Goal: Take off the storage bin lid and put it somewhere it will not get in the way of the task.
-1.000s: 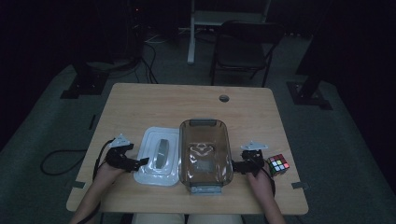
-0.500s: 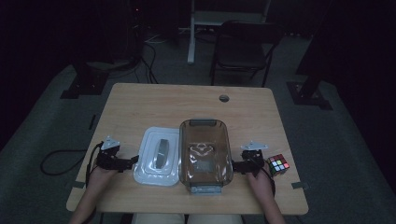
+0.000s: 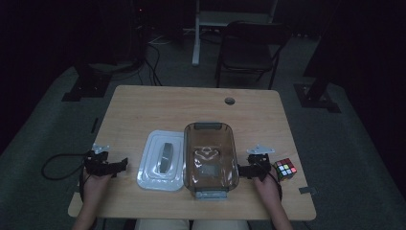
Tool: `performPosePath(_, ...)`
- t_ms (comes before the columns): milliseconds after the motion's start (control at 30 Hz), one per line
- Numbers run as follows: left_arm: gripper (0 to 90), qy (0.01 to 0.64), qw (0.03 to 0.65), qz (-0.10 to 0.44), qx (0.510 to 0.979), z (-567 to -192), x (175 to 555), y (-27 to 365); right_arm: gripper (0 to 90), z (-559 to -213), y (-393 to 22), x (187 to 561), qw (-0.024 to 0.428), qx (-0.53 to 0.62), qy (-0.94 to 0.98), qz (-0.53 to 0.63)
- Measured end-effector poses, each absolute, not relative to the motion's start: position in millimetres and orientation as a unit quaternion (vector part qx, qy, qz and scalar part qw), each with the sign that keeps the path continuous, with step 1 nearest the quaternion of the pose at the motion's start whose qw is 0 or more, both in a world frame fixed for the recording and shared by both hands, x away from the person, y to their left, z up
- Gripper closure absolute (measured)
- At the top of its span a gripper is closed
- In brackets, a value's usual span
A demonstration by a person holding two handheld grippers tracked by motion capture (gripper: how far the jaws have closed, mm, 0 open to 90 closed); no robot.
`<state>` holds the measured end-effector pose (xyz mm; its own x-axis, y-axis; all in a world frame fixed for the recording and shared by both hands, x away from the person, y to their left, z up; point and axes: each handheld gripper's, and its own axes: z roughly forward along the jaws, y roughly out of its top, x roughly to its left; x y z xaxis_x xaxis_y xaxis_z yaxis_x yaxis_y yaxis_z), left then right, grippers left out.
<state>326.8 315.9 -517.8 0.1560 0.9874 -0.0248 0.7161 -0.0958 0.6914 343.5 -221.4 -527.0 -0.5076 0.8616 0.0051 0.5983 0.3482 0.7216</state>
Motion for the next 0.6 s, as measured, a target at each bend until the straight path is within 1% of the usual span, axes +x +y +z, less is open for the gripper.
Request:
performPosePath(67, 0.6, 0.608, 0.275, 0.240, 0.705, -519.0, 326.4, 316.5, 12.1, -527.0, -221.4, 343.5, 0.193, 0.457, 0.798, 0.342)
performPosePath(200, 0.6, 0.609, 0.269, 0.238, 0.707, -522.1, 327.0, 317.7, 12.1, -527.0, -221.7, 344.0, 0.192, 0.455, 0.799, 0.342)
performPosePath(433, 0.6, 0.614, 0.273, 0.246, 0.699, -523.5, 327.2, 318.1, 12.1, -526.9, -220.6, 344.1, 0.193, 0.460, 0.797, 0.340)
performPosePath(600, 0.6, 0.614, 0.274, 0.246, 0.698, -523.6, 327.2, 318.0, 12.2, -524.5, -219.6, 343.9, 0.186, 0.459, 0.804, 0.330)
